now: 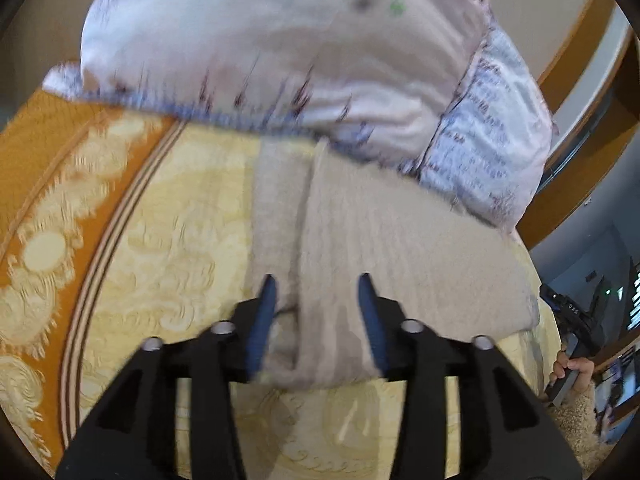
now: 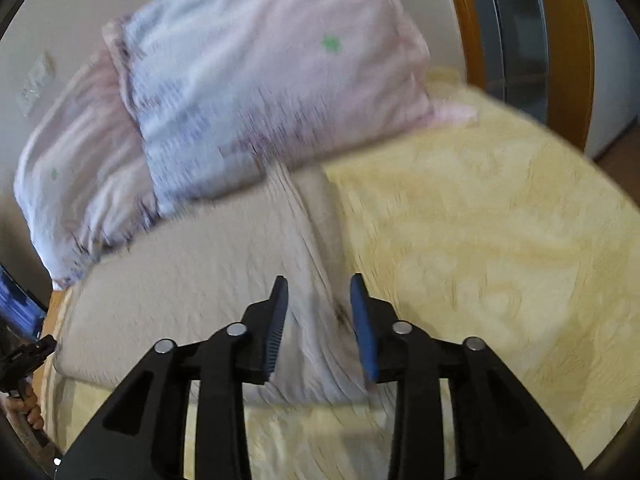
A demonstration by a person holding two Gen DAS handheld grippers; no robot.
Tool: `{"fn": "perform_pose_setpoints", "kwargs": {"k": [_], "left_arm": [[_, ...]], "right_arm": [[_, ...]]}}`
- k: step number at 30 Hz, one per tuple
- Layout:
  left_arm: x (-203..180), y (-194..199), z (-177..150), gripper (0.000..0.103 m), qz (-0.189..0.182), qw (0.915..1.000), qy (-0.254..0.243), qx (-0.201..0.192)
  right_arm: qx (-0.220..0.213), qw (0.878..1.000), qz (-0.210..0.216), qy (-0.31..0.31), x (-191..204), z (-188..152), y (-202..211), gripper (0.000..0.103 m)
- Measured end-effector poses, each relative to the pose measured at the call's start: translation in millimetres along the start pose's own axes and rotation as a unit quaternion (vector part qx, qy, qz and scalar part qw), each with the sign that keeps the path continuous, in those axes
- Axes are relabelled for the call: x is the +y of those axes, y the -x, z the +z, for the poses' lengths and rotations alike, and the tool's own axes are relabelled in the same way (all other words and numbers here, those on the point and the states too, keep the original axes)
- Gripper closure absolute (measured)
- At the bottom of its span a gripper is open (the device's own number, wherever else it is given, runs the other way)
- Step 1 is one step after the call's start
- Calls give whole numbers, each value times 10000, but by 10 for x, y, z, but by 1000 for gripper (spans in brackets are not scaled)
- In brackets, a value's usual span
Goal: Fold small clothes
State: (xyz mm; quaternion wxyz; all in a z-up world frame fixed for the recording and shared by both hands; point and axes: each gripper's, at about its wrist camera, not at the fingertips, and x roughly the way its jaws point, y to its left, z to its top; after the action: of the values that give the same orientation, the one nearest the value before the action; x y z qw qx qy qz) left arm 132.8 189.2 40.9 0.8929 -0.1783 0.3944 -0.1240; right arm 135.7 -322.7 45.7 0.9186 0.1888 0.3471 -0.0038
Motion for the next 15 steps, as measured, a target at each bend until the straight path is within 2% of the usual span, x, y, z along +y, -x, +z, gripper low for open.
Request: {"fn": "perform_pose_setpoints", "kwargs": {"k": [3, 8, 11, 15], "left_arm": [[-200, -54, 56, 48, -118, 9997, -212, -15], [-426, -351, 93, 47, -123, 9987, -432, 236], [-393, -473, 74, 46, 1, 9988, -341, 365], [-290, -550, 33, 47, 36, 9988, -169, 451]], "right_arm": [[175, 9990, 198, 368, 262, 26, -146, 68], [544, 9948, 474, 724, 593, -11, -451, 68], [720, 9928, 394, 871, 703, -23, -605, 68], [1057, 9900, 221, 908, 642, -82, -777, 66]]}}
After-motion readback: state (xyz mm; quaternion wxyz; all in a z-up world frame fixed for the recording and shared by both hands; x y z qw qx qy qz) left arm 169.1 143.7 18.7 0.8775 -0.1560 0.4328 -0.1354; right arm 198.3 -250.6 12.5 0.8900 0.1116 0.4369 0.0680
